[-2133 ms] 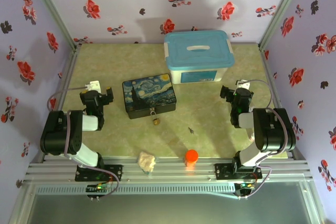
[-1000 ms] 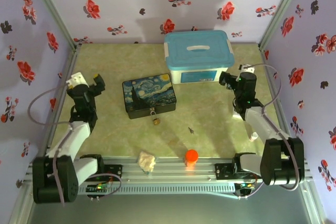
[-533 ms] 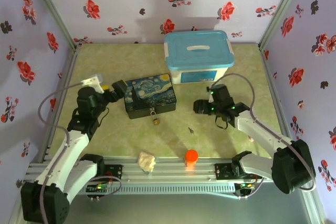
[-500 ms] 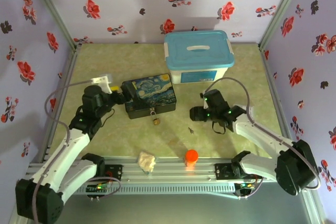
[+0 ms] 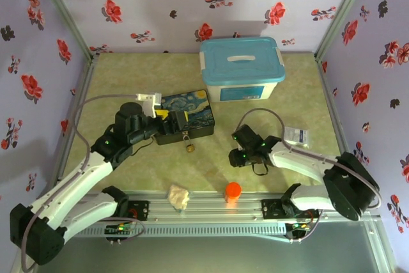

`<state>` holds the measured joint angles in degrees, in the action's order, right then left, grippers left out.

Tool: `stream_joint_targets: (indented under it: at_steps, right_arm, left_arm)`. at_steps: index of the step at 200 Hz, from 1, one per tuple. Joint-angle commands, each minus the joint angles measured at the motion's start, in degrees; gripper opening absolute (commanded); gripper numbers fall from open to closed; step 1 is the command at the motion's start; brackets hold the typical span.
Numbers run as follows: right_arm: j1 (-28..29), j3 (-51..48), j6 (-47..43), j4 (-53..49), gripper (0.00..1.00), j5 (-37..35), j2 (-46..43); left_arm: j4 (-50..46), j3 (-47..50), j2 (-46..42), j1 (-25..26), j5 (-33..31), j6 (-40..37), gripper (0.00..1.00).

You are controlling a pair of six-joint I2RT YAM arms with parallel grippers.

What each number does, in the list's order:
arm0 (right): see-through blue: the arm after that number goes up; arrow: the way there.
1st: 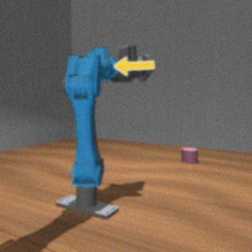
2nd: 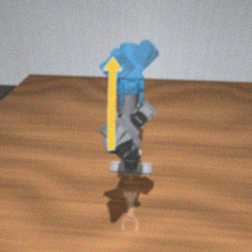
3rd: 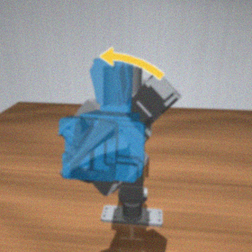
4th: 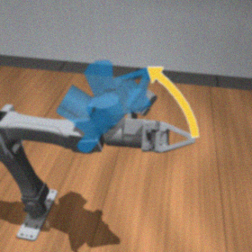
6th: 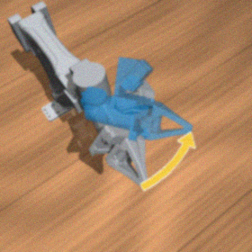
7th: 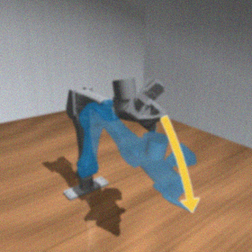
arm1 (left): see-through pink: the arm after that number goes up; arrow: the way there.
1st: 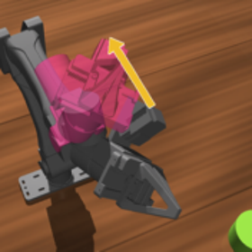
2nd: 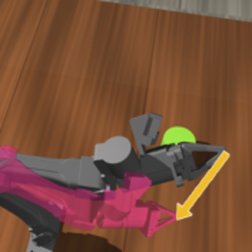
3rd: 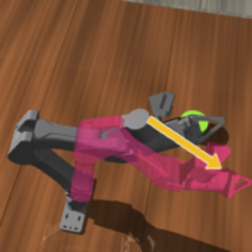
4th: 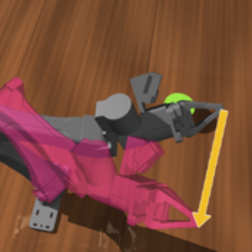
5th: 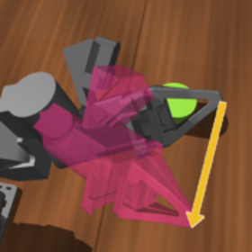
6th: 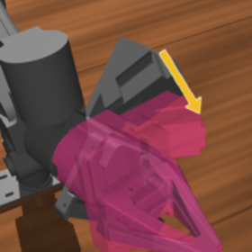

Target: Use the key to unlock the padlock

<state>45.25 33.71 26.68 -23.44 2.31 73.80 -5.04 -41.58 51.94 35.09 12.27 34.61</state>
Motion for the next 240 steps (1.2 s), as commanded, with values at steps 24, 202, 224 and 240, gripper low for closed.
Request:
stream_joint_targets:
  at_steps: [24,202,224,240]
  right_arm:
    - [4.0,2.9,0.4,-0.5,0.39,-5.3,4.7]
    - [4.5,6.5,-1.4,6.7,0.00,-0.7,16.4]
    - [3.6,6.6,-1.1,6.9,0.00,0.2,15.0]
    - [2.6,6.4,0.1,8.1,0.00,1.4,13.7]
  left_arm:
    - [1.2,1.7,0.3,1.4,0.9,1.1,1.00]
    - [0.4,3.2,1.8,1.4,0.1,-1.0,1.00]
    - [0.5,3.5,2.3,1.4,0.0,-0.9,1.00]
    - [0.8,3.7,2.5,1.4,0.1,-0.6,1.00]
